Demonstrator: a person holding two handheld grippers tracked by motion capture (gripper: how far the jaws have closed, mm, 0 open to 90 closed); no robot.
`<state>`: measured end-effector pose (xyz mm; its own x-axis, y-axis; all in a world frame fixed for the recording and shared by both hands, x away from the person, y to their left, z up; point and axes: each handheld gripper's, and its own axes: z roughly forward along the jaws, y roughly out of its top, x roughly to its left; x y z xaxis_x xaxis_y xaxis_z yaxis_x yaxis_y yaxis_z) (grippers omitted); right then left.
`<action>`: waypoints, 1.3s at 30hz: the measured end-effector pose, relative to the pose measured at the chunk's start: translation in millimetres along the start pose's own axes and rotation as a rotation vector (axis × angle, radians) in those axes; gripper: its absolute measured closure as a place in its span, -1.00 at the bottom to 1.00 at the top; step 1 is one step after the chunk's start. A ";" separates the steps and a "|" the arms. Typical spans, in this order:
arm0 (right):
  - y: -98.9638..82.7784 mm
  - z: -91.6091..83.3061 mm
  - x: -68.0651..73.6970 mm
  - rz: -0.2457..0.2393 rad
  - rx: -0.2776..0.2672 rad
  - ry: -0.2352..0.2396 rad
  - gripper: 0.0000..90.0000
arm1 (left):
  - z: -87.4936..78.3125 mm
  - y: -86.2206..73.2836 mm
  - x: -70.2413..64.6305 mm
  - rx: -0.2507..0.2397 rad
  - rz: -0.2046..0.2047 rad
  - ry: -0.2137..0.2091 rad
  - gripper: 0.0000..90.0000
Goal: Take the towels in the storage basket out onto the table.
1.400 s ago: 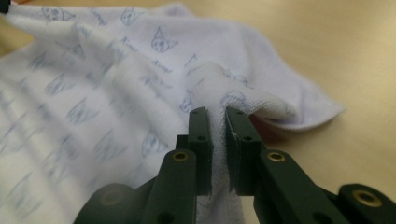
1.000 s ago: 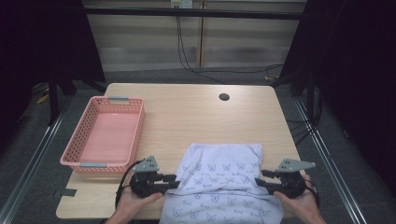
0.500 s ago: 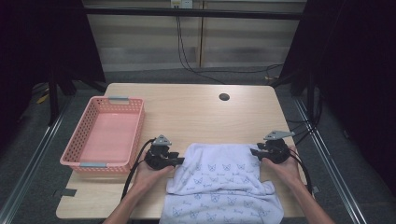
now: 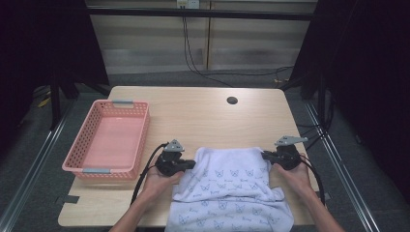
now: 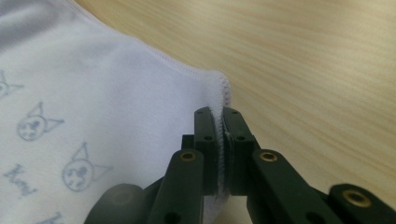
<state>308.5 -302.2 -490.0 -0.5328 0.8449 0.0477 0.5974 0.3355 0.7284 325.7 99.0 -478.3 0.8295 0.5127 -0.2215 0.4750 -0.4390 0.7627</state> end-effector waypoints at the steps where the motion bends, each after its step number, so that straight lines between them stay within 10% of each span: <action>1: 2.0 -4.0 -0.5 0.001 -0.021 0.004 0.91 | -4.7 5.4 -3.7 -0.034 0.012 -0.012 0.96; 5: 3.2 -9.3 -2.5 0.013 -0.039 0.009 0.91 | -2.2 20.1 -33.3 -0.072 0.099 -0.097 0.96; 8: 1.6 -13.4 -4.9 0.024 -0.046 0.015 0.91 | 20.2 21.0 -61.5 -0.009 0.169 -0.148 0.95; 14: -4.6 -14.2 -6.2 0.025 -0.029 0.015 0.91 | 40.8 15.6 -73.0 0.065 0.156 -0.240 0.51; 21: -4.3 -13.1 -7.8 0.029 -0.029 0.017 0.91 | 26.9 22.4 -40.6 -0.042 0.032 -0.202 0.63; 25: -3.9 -12.3 -7.8 0.022 -0.028 0.021 0.90 | 41.8 21.0 -28.9 0.018 -0.001 -0.181 0.57; 29: -4.1 -10.4 -7.6 0.023 -0.020 0.025 0.90 | 68.7 16.0 -46.4 0.110 0.094 -0.162 0.24; 35: -4.6 -12.2 -7.7 0.022 -0.023 0.028 0.90 | 75.4 16.0 -59.0 0.124 0.169 -0.141 0.10; 39: -5.0 -11.7 -8.1 0.026 -0.020 0.030 0.90 | 74.1 16.2 -60.7 0.122 0.187 -0.152 0.73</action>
<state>302.8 -315.6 -486.0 -0.5351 0.8404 0.0866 0.5991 0.3052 0.7402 304.8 6.1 -497.5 0.9363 0.3019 -0.1796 0.3339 -0.6061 0.7219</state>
